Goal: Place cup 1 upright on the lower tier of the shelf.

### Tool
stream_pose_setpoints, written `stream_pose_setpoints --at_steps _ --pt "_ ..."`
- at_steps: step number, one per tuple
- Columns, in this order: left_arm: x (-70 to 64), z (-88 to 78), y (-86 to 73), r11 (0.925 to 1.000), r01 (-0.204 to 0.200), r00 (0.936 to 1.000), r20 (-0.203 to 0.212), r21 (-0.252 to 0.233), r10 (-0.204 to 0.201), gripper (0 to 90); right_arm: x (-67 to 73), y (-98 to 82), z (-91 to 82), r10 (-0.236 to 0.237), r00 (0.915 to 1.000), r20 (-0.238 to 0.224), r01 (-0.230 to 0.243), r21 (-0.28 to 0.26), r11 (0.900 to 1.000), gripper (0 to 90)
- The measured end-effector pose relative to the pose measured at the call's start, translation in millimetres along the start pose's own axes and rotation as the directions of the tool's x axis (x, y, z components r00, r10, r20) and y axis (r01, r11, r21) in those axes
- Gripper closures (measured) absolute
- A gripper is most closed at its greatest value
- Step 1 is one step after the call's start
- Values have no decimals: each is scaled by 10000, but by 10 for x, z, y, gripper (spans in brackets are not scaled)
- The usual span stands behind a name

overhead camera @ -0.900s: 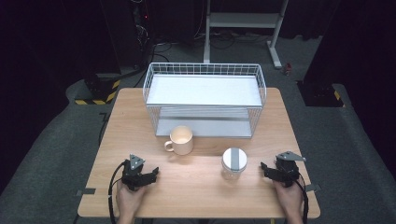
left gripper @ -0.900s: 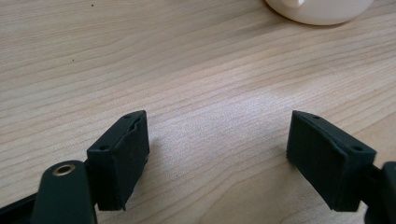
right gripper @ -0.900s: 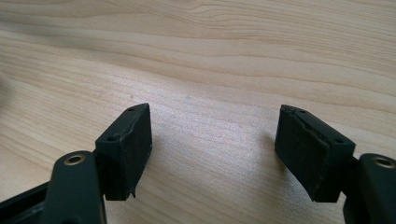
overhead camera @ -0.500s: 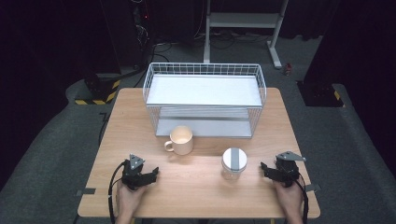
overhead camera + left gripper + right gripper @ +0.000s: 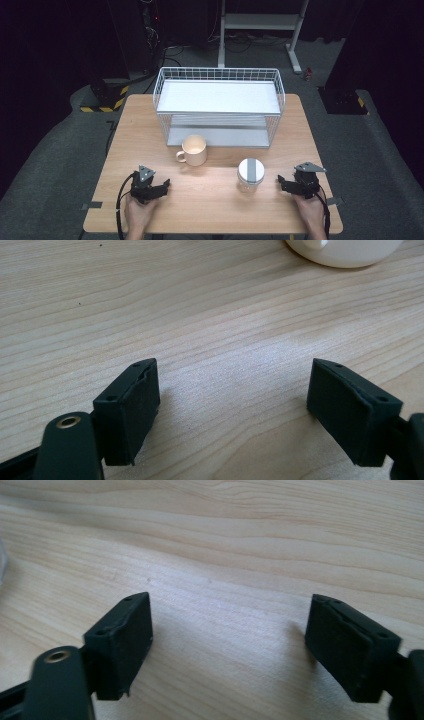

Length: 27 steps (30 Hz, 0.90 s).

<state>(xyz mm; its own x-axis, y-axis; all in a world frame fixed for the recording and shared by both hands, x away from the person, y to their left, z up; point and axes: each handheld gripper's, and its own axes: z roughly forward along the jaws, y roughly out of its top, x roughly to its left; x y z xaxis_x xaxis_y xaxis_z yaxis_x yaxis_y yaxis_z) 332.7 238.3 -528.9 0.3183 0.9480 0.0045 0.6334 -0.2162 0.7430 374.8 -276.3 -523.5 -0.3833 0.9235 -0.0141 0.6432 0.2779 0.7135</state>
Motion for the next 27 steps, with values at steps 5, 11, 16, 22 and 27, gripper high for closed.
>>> stream_pose_setpoints --at_steps 5,11,16,22,27 --pt "4 -1 1 10000 -40 10000 -39 -13 40 220 84 -36 -97 -185 9985 -510 183 -36 9998 132" --pt "8 -2 1 10000 -67 10000 -73 -24 67 225 206 -92 -214 -251 9937 -1089 200 -473 9987 116" --pt "5 -3 -1 10000 17 10000 -59 -37 -17 231 304 -153 -282 -402 9891 -1415 301 -733 9969 117" --pt "6 -5 -1 10000 36 10000 -63 -24 -37 236 339 -195 -318 -282 9861 -1635 161 -748 9971 117" --pt "4 -4 -3 9999 98 9999 -96 -64 -98 245 384 -216 -359 -379 9834 -1777 228 -863 9960 117"
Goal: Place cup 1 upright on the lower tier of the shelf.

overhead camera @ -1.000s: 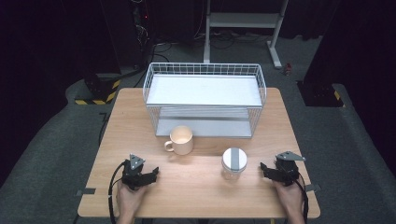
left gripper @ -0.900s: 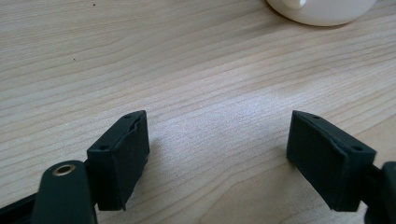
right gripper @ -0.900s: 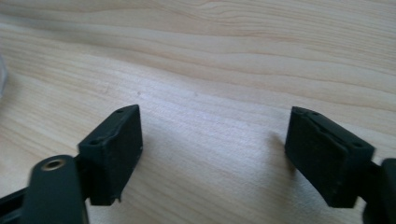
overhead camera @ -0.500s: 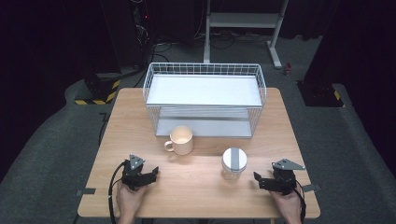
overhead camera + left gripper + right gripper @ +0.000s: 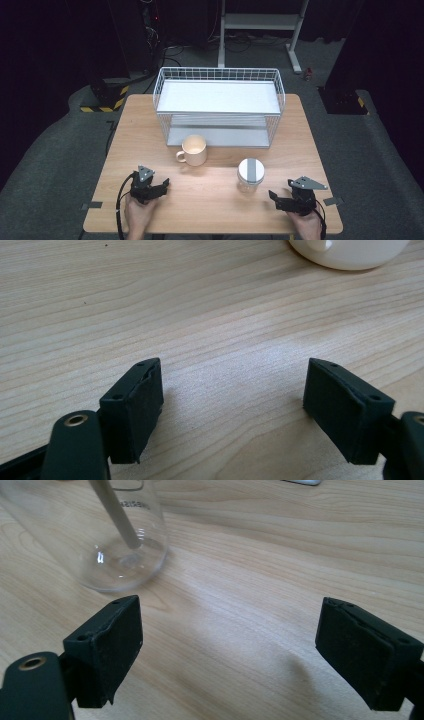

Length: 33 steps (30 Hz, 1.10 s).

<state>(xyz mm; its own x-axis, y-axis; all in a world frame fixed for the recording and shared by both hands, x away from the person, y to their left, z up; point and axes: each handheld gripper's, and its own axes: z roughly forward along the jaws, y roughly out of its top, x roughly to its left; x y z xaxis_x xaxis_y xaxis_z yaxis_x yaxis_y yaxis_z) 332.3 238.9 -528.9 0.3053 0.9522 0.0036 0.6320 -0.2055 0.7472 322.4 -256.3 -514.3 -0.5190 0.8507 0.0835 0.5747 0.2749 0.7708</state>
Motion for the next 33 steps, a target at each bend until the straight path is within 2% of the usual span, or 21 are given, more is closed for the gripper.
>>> stream_pose_setpoints --at_steps 5,10,20,21,26,33 --pt "1 0 -1 10000 22 10000 -19 -15 -22 250 71 -15 -19 -46 9993 -362 41 -138 9999 117" --pt "4 -2 0 10000 8 10000 -20 -5 -8 253 154 -9 -56 -225 9984 -521 205 -391 9990 117" --pt "4 -2 0 10000 10 10000 -39 -12 -10 256 291 4 -72 -367 9962 -789 324 -553 9979 100" --pt "4 -2 0 10000 10 10000 -39 -9 -10 256 322 11 -72 -513 9953 -818 462 -623 9970 95" --pt "4 -2 0 10000 11 10000 -38 -10 -11 257 380 25 -79 -548 9941 -937 486 -673 9965 92" --pt "4 -2 0 10000 15 10000 -38 -11 -15 256 452 84 -72 -652 9920 -1081 540 -1029 9932 89"
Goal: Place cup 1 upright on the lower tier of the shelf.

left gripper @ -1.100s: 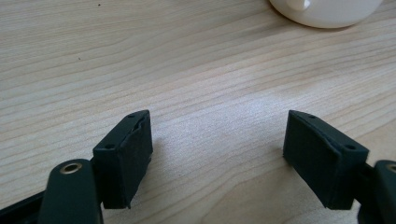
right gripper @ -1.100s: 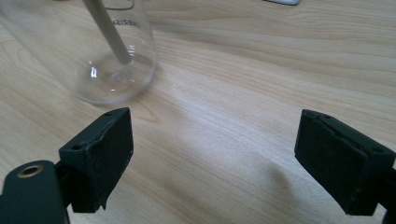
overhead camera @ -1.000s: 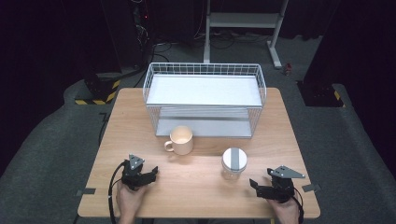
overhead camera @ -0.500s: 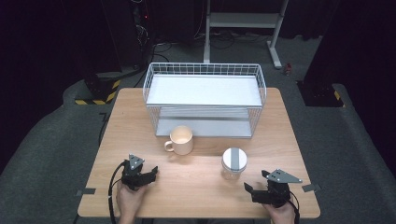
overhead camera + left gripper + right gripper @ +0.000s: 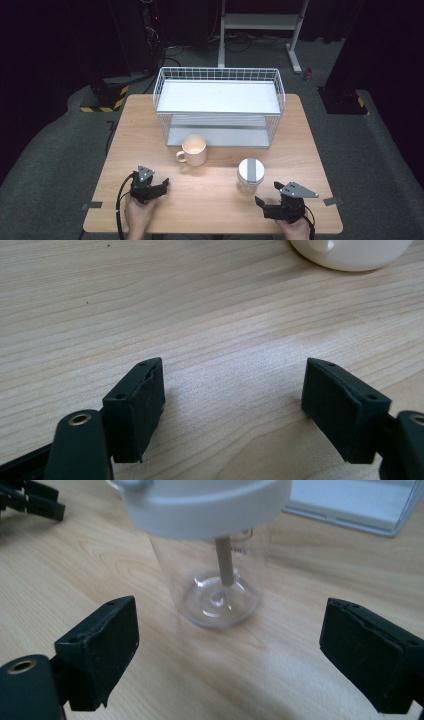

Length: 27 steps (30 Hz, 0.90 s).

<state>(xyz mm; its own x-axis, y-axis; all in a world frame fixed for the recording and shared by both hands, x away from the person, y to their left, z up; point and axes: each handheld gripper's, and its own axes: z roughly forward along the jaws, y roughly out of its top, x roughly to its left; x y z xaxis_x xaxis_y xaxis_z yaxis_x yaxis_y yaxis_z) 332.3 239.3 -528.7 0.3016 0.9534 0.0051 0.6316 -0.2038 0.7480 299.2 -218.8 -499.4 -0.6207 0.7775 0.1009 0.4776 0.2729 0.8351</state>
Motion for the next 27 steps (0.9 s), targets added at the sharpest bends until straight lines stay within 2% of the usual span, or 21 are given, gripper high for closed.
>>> stream_pose_setpoints --at_steps 6,13,27 --pt "1 0 0 10000 -9 10000 -2 -4 9 257 68 87 57 -47 10000 -20 47 -300 9995 88" --pt "1 0 0 10000 -9 10000 -1 -6 9 257 115 162 171 -218 9998 18 218 -220 9995 86" --pt "1 0 0 10000 -6 10000 -3 -9 6 257 159 238 323 -560 9973 482 568 -153 9983 84"
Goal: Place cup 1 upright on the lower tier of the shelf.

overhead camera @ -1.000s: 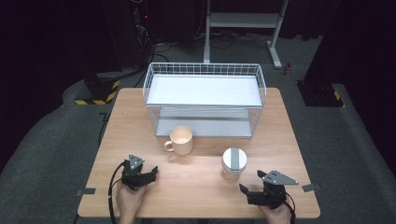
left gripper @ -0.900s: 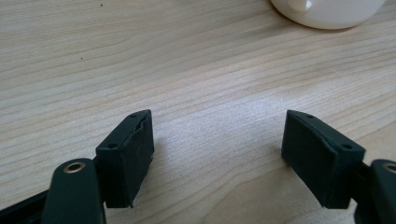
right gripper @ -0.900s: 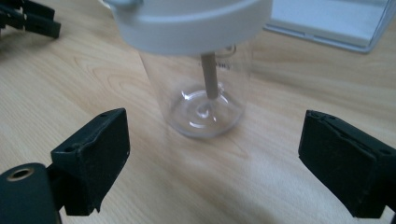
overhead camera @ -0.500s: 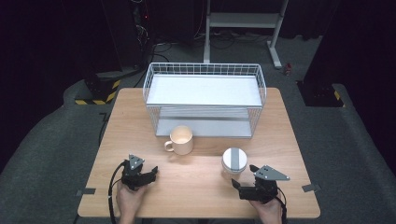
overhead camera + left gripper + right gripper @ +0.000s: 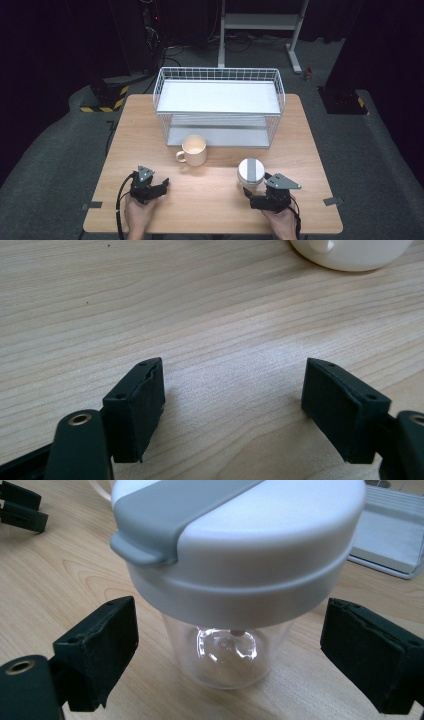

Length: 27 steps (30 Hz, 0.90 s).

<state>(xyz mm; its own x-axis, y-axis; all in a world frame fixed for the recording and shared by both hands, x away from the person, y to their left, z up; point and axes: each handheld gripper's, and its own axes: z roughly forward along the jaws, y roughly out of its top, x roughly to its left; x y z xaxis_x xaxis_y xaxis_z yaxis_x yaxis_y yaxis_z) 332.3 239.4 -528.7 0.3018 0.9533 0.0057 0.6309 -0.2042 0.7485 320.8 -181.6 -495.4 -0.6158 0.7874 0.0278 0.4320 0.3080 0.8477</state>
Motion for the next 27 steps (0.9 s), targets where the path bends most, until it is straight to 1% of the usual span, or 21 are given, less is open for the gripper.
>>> stream_pose_setpoints --at_steps 3,4,7,13,16,18,27 --pt "0 0 0 10000 2 10000 2 1 -2 257 10 8 28 -45 10000 50 45 9 10000 84" --pt "0 0 0 10000 -3 10000 1 2 3 257 17 12 44 -106 9998 143 106 -38 9999 85" --pt "0 0 0 10000 -1 10000 2 0 1 257 22 26 73 -93 9998 188 95 -78 9999 85" --pt "0 0 0 10000 0 10000 2 1 0 257 29 51 97 -128 9995 276 132 -162 9998 85" --pt "0 0 0 10000 0 10000 0 -2 0 257 34 61 117 -63 9995 303 68 -161 9998 85" --pt "0 0 0 10000 -2 10000 2 1 2 257 40 72 131 -114 9994 333 122 -236 9996 85" --pt "-1 1 0 10000 -16 10000 -17 -19 16 257 52 94 151 -87 9992 401 104 -413 9991 86"
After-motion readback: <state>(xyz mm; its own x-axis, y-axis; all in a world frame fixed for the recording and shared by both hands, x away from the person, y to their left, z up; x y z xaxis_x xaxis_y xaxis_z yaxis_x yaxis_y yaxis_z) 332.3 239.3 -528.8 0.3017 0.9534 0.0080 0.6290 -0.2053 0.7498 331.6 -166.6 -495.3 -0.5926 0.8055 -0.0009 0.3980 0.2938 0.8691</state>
